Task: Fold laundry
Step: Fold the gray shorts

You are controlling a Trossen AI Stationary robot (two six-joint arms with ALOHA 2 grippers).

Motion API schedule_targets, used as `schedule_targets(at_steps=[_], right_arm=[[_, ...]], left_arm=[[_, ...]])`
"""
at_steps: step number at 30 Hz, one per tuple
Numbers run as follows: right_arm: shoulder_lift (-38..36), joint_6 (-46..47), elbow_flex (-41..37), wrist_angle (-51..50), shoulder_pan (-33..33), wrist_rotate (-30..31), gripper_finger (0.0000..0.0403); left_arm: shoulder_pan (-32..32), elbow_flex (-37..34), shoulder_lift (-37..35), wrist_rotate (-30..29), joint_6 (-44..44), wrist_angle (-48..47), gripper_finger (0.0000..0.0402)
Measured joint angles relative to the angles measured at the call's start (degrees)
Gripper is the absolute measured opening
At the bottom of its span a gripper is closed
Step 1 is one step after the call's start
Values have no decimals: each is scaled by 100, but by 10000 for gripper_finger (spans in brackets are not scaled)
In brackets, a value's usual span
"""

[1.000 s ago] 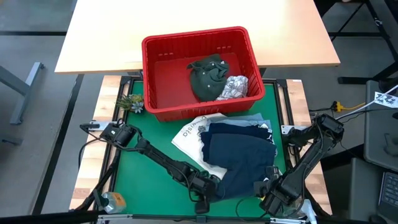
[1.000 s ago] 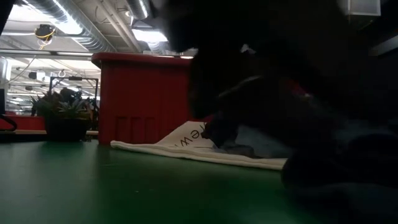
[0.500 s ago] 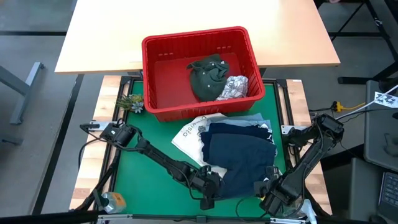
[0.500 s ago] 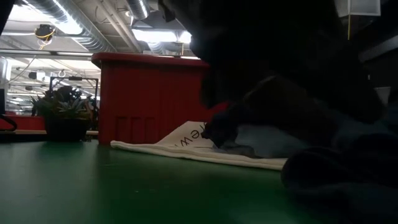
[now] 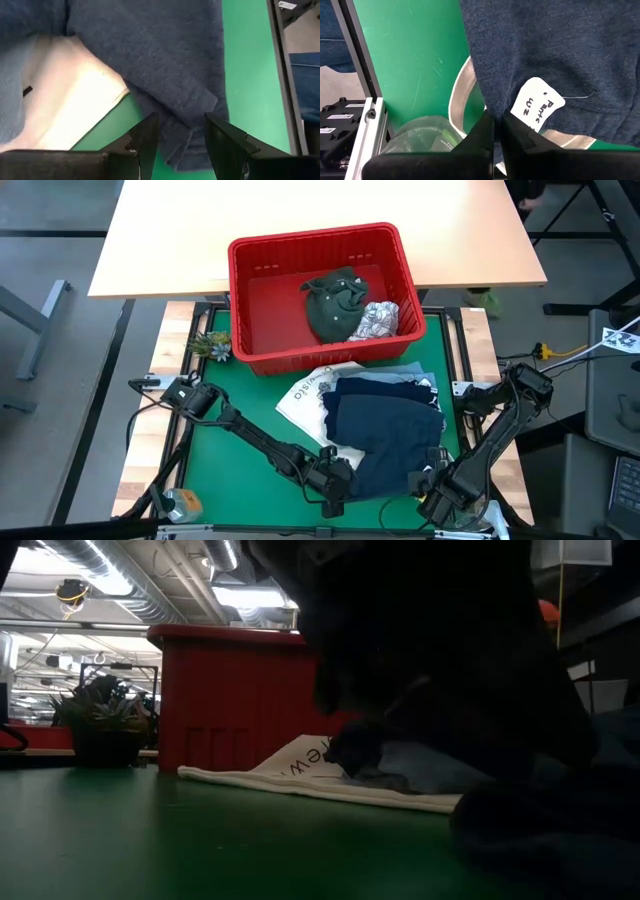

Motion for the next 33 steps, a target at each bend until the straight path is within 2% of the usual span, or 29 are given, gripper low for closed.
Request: schedule_targets(at_steps=[22,26,33], right_arm=[[0,2,-2,2,0,3,13],[0,0,-2,4,0,3,12],[0,0,-2,2,0,3,13]], left_arm=[[-74,4,192,-113,275,596,146],[-70,4,192,-118,275,636,113],[-65,4,192,-118,273,584,11]])
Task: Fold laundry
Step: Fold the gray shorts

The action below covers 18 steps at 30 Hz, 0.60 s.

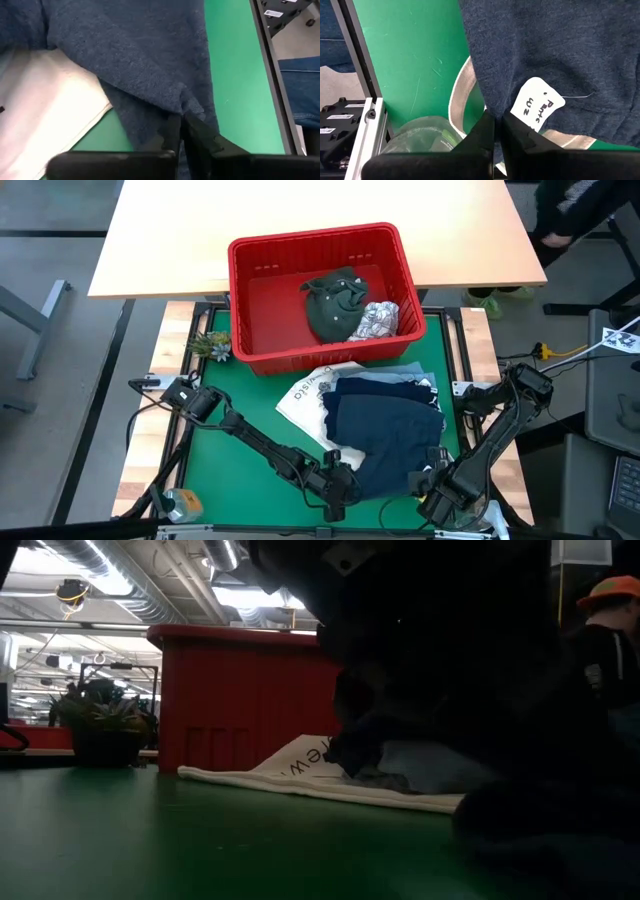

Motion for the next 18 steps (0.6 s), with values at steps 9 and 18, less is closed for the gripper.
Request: schedule_targets(at_steps=[9,18], right_arm=[[0,0,-4,-4,0,0,13],[0,0,-4,2,0,-2,13]], left_arm=[[254,9,-222,-11,-35,-1245,3],[477,7,-449,-12,-42,-1879,2]])
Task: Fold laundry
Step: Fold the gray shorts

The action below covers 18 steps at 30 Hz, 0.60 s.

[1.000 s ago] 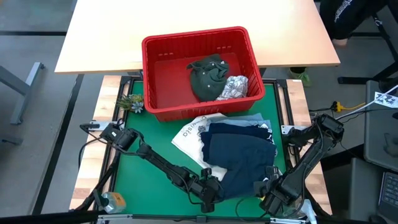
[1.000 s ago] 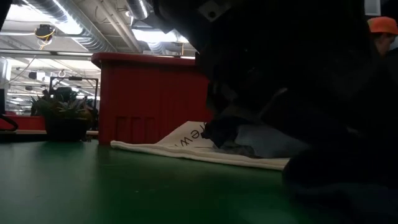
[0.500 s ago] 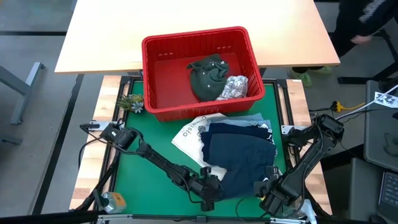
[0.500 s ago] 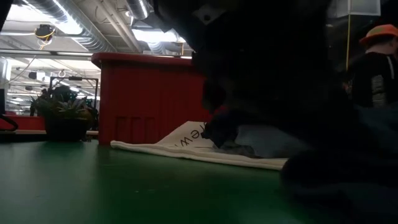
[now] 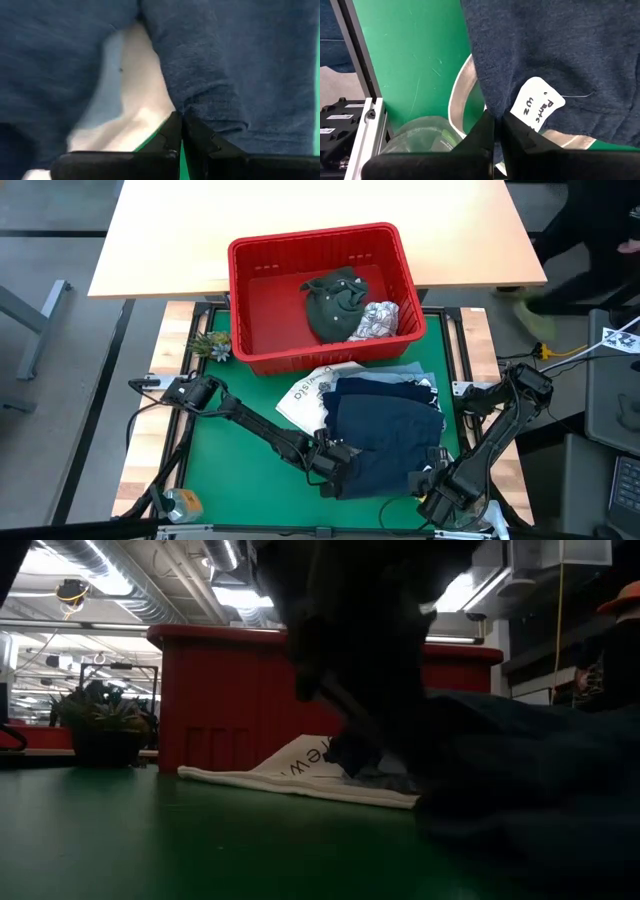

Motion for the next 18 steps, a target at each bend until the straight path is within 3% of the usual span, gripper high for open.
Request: schedule_targets(at_steps=[18], right_arm=[[0,1,0,4,-1,0,14]], left_arm=[[182,0,-150,-470,7,-833,12]])
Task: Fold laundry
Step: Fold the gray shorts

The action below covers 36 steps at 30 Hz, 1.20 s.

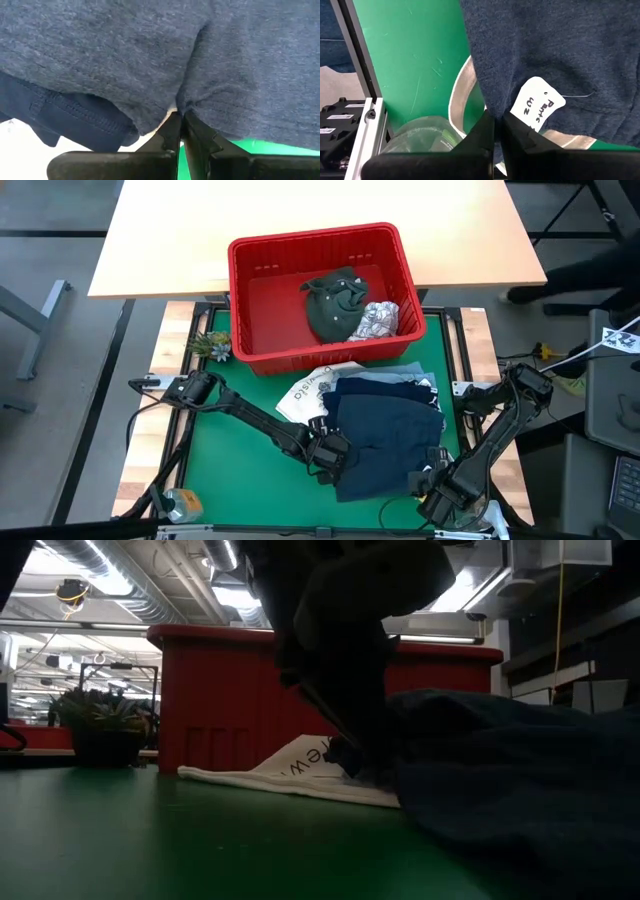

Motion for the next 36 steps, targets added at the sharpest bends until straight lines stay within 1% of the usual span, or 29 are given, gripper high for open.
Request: schedule_targets(at_steps=[3,5,12,15,30,34,36], right_arm=[[0,-1,0,0,0,0,15],[0,1,0,0,-1,0,15],[0,-1,0,0,-1,0,16],[0,-1,0,-2,-1,0,16],[0,1,0,24,-1,0,17],[0,1,1,28,0,0,17],[0,1,2,31,-1,0,17]], left_arm=[[3,0,0,3,0,-4,13],[0,0,0,4,0,0,22],[0,0,4,84,-2,-5,85],[-4,-4,-23,102,2,-25,102],[-19,-7,-335,260,-5,-445,108],[-66,-4,-389,623,-132,-62,108],[-125,-4,-389,850,-254,370,108]])
